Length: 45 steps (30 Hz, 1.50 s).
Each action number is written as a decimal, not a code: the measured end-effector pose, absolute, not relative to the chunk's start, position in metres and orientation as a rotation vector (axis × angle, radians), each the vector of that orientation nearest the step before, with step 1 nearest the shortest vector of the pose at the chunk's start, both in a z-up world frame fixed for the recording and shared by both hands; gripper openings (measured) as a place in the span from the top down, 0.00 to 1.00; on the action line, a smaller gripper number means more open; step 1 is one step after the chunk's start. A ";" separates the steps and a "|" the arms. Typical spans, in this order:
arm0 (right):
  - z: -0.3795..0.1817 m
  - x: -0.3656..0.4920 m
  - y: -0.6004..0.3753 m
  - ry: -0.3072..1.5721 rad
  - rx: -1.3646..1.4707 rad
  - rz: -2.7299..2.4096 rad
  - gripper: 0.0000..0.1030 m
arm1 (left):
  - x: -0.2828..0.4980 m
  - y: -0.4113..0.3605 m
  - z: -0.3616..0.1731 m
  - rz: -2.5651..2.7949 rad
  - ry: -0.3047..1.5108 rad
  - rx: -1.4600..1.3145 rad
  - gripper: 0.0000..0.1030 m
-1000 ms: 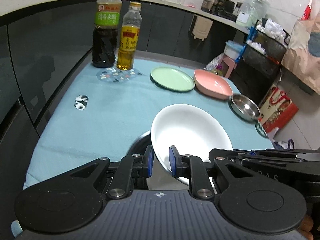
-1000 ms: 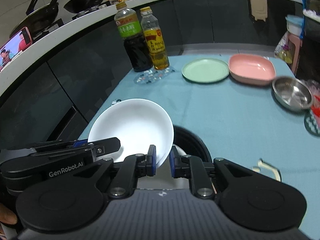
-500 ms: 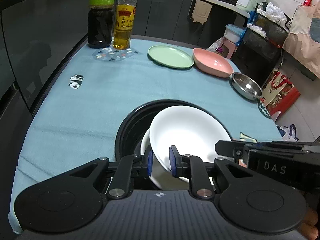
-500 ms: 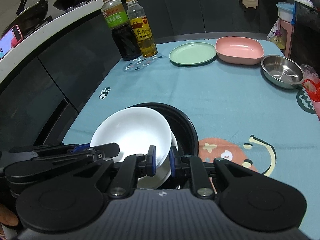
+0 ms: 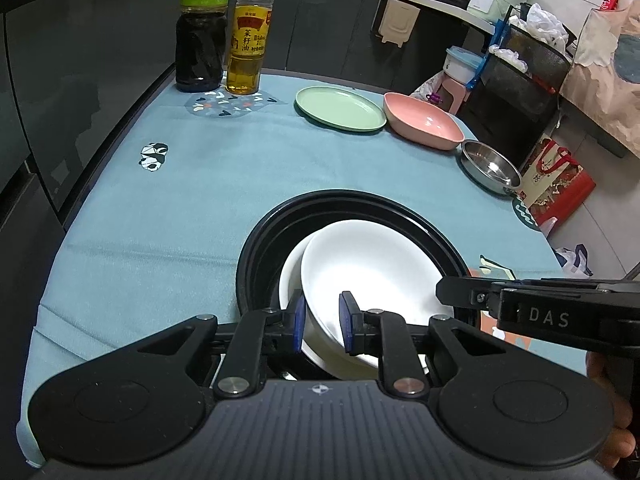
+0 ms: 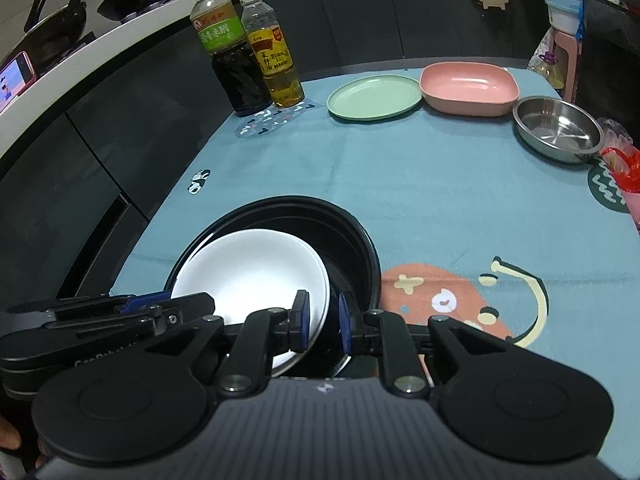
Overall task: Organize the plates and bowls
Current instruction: 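Lower the small white bowl into the stacked bowls and release, then open the right tool and withdraw it from the bowl stack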
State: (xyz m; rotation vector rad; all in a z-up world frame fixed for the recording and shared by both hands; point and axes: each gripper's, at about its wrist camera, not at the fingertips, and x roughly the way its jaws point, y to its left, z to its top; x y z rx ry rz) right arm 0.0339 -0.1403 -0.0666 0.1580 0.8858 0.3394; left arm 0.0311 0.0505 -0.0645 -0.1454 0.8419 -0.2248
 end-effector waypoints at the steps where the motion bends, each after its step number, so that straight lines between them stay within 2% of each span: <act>1: -0.067 0.035 -0.140 0.889 0.160 0.338 0.89 | 0.031 0.051 -0.064 -0.227 0.845 -0.146 0.84; 15: -0.073 0.038 -0.138 0.915 0.174 0.349 0.88 | 0.019 0.058 -0.049 -0.223 0.777 -0.060 0.80; 29: -0.058 0.037 -0.149 0.849 0.206 0.330 0.87 | 0.024 0.067 -0.043 -0.195 0.753 -0.084 0.80; 45: -0.050 0.076 -0.165 0.799 0.209 0.287 0.85 | 0.095 0.066 -0.033 -0.195 0.729 -0.090 0.79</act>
